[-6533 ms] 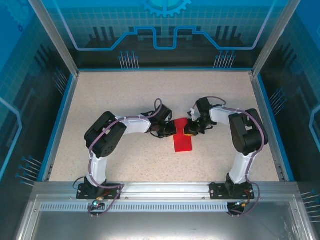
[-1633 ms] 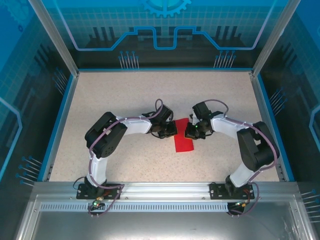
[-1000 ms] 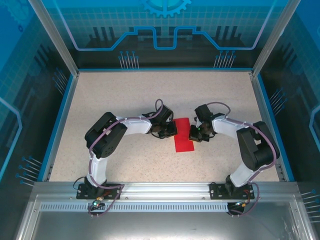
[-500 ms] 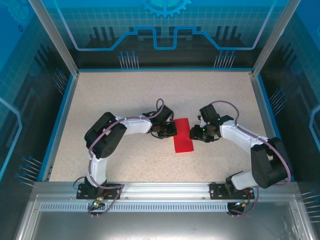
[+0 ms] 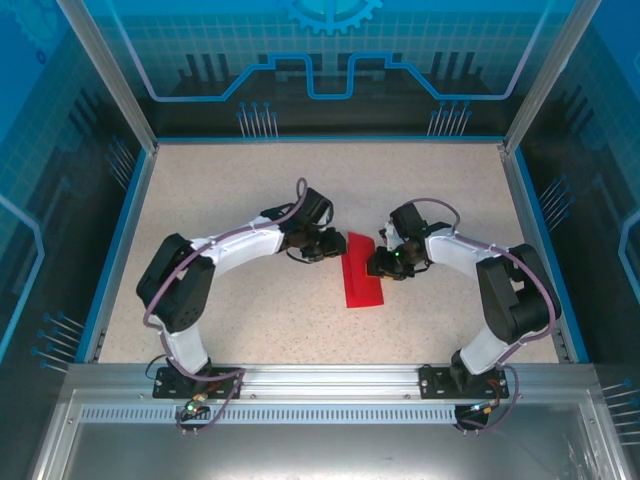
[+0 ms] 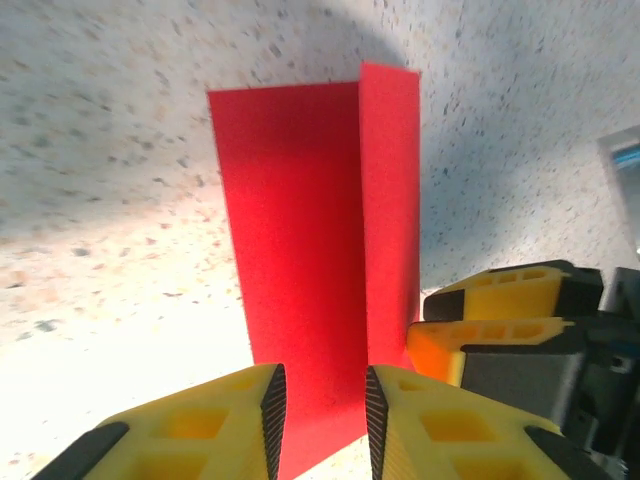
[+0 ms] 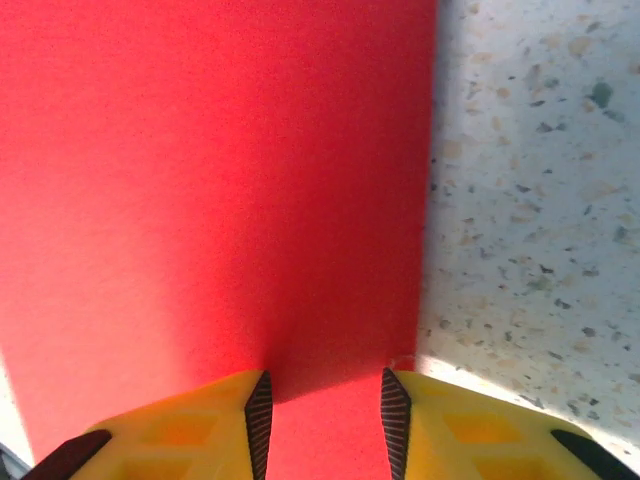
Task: Fold a paper plane with a square sheet of paper (pick it up from the middle)
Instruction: Rotate the paper at the center of the table.
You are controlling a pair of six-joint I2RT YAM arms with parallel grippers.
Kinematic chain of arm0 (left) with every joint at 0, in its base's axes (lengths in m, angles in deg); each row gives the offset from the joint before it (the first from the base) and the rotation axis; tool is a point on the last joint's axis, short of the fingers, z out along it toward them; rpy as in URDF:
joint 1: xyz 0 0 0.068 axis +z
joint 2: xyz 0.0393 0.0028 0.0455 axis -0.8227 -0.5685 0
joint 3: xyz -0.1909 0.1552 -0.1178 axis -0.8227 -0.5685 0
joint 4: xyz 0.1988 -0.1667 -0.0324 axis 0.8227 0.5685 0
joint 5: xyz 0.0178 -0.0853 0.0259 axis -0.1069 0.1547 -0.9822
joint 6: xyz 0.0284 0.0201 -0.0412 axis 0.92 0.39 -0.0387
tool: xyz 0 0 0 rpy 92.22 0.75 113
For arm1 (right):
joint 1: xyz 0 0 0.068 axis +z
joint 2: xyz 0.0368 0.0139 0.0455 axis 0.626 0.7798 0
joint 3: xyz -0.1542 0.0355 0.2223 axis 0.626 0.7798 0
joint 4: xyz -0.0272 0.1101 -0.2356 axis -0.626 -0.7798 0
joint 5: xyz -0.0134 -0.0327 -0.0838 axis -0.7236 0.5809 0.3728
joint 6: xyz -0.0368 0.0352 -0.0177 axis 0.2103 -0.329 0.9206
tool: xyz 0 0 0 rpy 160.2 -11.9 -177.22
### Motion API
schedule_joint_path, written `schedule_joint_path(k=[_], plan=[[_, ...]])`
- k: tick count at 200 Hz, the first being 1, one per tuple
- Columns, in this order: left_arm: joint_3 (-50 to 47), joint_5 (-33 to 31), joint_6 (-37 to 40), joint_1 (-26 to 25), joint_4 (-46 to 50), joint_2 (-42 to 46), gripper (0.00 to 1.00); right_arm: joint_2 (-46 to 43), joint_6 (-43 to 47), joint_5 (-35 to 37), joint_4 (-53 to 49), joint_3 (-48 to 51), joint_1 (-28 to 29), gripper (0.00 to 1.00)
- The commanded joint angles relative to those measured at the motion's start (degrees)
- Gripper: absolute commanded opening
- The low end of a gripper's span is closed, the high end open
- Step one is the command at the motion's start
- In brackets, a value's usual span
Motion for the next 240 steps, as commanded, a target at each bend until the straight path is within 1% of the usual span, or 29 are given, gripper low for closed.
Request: schedule_joint_path(k=[1,9,37,58,76,96,117,130,143,154,160,175,179,195,201,216,240], plan=[[-3.31,-0.23,0.59,1.44,2.82,3.62,0.3,0.32,0.41,-3.42,0.07,0.18,-0.04,0.36],[-4.11,-0.15,0.58,1.73,2.78,4.37,0.3,0.01,0.28,-3.67,0.47,2.1,0.05,0.36],[-6.41,-0.25,0.45,1.98,2.67,6.33,0.31,-0.92,-1.17,-5.78,1.52,4.21,0.81,0.36],[-8.78,-1.0,-0.77,2.0,1.52,8.15,0.33,-0.84,-3.87,-5.6,2.94,5.51,3.37,0.36],[-11.11,-1.7,-2.08,1.99,0.42,9.56,0.34,-0.95,-7.46,-5.53,6.48,7.16,5.56,0.36],[-13.54,-2.03,-3.59,2.02,-1.03,10.97,0.36,0.15,-12.09,-3.91,9.06,7.15,8.81,0.35],[-16.31,-2.57,-5.21,1.98,-2.78,12.96,0.36,1.64,-18.84,-1.42,13.19,6.92,12.68,0.35],[-18.0,-3.28,-6.17,1.94,-3.67,14.32,0.37,2.65,-23.04,1.14,14.95,5.88,15.0,0.34],[-19.83,-3.65,-7.22,1.94,-5.08,15.73,0.36,3.5,-28.2,3.62,17.99,4.9,17.63,0.33],[-21.27,-3.65,-8.13,2.0,-6.42,16.63,0.36,4.21,-30.09,5.05,18.81,3.15,19.36,0.32],[-22.03,-3.58,-8.66,1.97,-7.08,16.93,0.35,4.39,-30.7,6.12,18.64,1.7,20.07,0.29],[-23.64,-3.23,-9.57,2.0,-8.33,17.79,0.32,3.48,-30.56,7.65,18.32,0.85,20.27,0.27],[-24.03,-3.18,-9.73,1.98,-8.58,18.21,0.32,2.98,-30.19,8.14,18.09,-0.87,20.11,0.27],[-24.94,-2.35,-10.02,1.96,-9.7,18.91,0.29,2.79,-26.33,9.48,14.5,-4.26,19.37,0.28],[-25.07,-1.77,-9.86,1.85,-9.93,18.93,0.28,4.3,-24.62,9.23,12.43,-6.22,18.82,0.28],[-24.84,-0.34,-9.25,1.49,-10.51,18.83,0.27,8.49,-21.16,6.66,10.85,-9.84,17.52,0.27],[-24.37,-0.71,-8.82,0.97,-9.66,19.43,0.25,14.63,-17.21,6.65,7.2,-15.98,15.32,0.25]])
